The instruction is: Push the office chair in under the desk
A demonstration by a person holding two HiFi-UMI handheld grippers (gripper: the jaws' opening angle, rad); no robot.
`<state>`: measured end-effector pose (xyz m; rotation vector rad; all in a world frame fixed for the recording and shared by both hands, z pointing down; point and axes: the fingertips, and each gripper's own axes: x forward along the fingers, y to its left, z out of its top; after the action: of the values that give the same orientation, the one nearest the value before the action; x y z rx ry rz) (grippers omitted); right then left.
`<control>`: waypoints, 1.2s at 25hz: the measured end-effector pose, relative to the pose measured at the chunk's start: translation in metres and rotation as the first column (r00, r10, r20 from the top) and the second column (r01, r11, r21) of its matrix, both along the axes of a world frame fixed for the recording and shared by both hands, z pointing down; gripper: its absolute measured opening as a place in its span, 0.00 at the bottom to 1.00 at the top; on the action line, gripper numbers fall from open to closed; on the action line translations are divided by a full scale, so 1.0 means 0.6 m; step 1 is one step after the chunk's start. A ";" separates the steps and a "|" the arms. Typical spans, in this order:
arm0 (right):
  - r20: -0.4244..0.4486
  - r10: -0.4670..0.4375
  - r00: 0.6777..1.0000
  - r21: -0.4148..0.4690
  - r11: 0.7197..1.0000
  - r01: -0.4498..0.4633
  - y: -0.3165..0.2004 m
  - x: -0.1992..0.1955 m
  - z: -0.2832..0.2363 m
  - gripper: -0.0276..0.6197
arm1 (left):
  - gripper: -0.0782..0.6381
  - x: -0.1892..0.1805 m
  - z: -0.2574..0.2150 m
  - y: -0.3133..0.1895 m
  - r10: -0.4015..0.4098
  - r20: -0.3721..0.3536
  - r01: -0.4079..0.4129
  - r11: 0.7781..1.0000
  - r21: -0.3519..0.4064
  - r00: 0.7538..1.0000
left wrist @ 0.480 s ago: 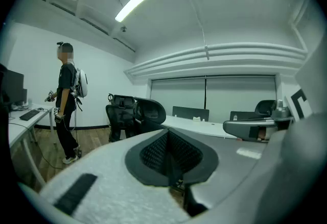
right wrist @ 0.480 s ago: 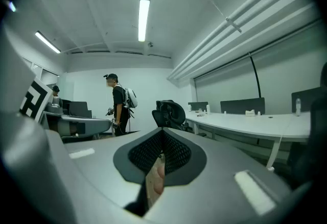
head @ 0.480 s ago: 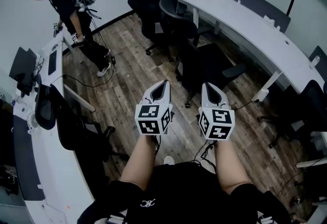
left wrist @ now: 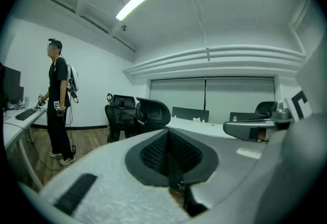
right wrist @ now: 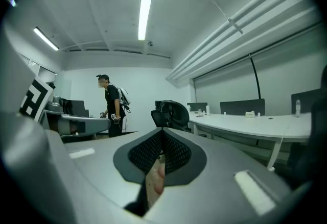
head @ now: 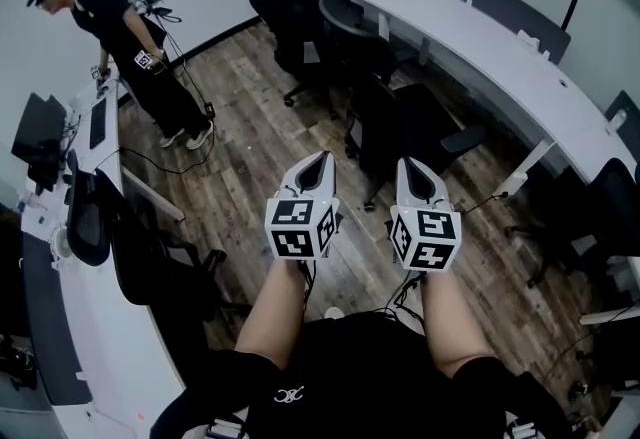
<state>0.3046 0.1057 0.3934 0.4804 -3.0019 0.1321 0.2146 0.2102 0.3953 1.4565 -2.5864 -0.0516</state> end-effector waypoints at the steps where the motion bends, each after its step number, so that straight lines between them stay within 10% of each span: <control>1: 0.005 0.006 1.000 -0.001 1.000 -0.006 0.002 -0.006 -0.001 0.06 | 0.12 -0.007 0.000 0.002 0.003 0.000 -0.003 1.000 0.002 1.000; 30: -0.005 0.091 0.996 0.016 0.996 -0.091 0.022 -0.179 0.033 0.10 | 0.12 -0.193 0.046 0.053 0.067 -0.022 -0.067 0.998 -0.014 0.998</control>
<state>0.1969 0.1192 0.4129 0.6190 -2.9782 0.1140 0.0985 0.2417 0.4227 1.5276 -2.5137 -0.0393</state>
